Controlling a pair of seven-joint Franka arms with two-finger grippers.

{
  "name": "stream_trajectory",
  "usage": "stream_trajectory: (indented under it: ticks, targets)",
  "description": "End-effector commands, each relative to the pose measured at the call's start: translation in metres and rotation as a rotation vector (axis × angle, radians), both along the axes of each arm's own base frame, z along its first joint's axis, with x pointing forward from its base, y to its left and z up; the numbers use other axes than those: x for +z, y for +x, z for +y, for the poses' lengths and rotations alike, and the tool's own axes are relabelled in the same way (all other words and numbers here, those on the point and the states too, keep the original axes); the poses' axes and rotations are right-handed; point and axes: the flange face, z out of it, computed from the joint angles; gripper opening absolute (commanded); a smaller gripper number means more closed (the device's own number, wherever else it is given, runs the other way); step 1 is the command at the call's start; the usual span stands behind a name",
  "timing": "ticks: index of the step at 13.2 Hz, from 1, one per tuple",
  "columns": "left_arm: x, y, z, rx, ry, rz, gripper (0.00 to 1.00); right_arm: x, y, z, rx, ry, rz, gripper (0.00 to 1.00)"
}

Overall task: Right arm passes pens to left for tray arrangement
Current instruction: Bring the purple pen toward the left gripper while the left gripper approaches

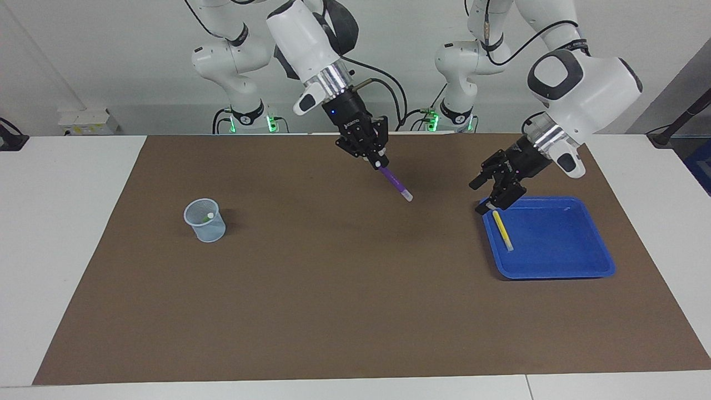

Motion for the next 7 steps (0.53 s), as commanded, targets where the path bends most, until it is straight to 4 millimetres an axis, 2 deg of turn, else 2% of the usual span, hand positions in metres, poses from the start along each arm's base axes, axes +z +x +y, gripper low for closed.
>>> stream_trajectory:
  ticks: [1, 5, 7]
  targets:
    - [-0.005, -0.021, -0.032, 0.071, -0.028, 0.045, 1.00, -0.006, 0.003, 0.006, -0.042, 0.067, -0.046, 0.00]
    - [-0.005, -0.031, -0.070, 0.095, -0.040, 0.052, 1.00, -0.008, 0.002, 0.007, -0.049, 0.077, -0.065, 0.00]
    - [-0.005, -0.034, -0.083, 0.125, -0.049, 0.049, 1.00, -0.008, 0.002, 0.007, -0.049, 0.077, -0.065, 0.00]
